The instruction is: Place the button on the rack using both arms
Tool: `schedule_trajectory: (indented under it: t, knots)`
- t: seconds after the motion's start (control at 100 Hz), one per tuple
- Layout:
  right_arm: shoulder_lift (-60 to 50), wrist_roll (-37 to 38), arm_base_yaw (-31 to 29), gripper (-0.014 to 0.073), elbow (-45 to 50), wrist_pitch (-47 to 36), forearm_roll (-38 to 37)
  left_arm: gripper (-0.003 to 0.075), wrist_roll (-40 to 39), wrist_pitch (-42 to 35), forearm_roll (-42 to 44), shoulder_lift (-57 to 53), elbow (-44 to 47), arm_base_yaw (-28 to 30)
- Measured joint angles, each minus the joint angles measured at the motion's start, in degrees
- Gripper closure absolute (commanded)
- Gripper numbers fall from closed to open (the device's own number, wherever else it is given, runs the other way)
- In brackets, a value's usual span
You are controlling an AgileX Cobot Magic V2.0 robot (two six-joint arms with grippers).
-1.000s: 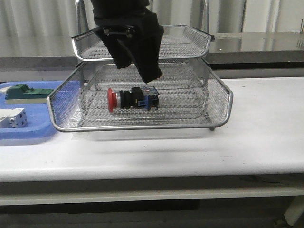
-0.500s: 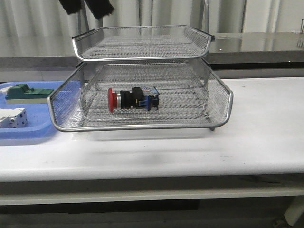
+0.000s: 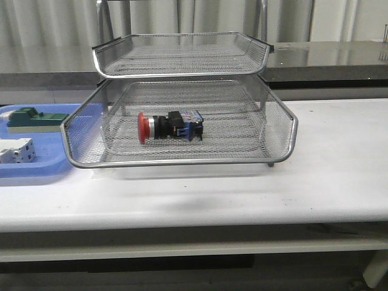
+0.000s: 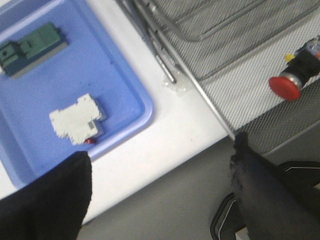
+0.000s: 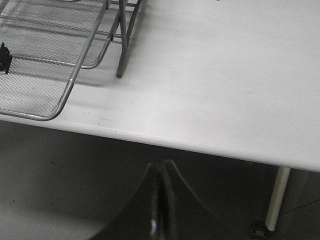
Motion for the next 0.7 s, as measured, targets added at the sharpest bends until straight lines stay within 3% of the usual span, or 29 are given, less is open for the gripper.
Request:
schedule_trajectory:
  t: [0.31,0.7]
  knots:
    - [0.0,0.0,0.0,0.0662,0.0,0.0,0.0,0.0182,-0.9,-9.51,-1.97,-16.32,18.59,7.1]
    - [0.0,0.0,0.0,0.0662,0.0,0.0,0.0,0.0182,-3.56,-25.95,-3.05,-40.08,40.25,8.13]
